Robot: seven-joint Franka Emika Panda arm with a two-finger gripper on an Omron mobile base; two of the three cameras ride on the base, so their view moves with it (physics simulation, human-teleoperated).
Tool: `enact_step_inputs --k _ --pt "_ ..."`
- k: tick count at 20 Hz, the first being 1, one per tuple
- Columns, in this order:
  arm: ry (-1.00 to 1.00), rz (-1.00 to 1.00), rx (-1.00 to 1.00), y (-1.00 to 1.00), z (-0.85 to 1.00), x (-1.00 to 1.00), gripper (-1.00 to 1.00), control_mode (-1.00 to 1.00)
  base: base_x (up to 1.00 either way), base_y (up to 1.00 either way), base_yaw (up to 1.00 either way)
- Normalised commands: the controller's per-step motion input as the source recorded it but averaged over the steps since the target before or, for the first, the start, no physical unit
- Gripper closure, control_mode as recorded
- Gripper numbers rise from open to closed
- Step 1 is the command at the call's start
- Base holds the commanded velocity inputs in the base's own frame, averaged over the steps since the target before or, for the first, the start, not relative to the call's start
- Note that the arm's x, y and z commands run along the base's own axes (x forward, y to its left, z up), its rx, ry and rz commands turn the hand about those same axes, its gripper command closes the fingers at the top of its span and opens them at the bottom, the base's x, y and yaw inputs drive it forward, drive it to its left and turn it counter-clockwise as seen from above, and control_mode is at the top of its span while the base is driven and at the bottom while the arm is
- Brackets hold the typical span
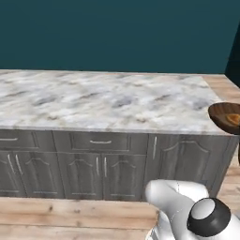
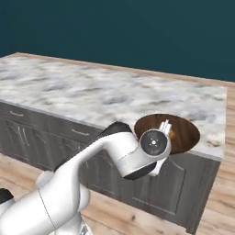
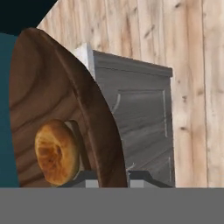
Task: Pick up the heated bread from the toaster oven and place it in the bowl. Then move the bread bowl to the dining counter.
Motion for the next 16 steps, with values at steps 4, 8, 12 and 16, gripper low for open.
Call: enact_step_inputs --k 4,8,12,16 --pt "0.00 0.00 0.00 0.00 0.00 0.00 1.00 1.00 1.00 1.00 0.14" --pt "0.00 0.00 0.00 0.00 0.00 0.00 1.00 1.00 1.00 1.00 -0.09" --pt "0.00 0.00 0.00 0.20 0.00 0.50 1.00 -1.00 0.50 0.46 -0.04" --pt "0.16 0.05 0.00 0.44 0.00 1.00 1.00 -1.00 0.00 0.00 0.00"
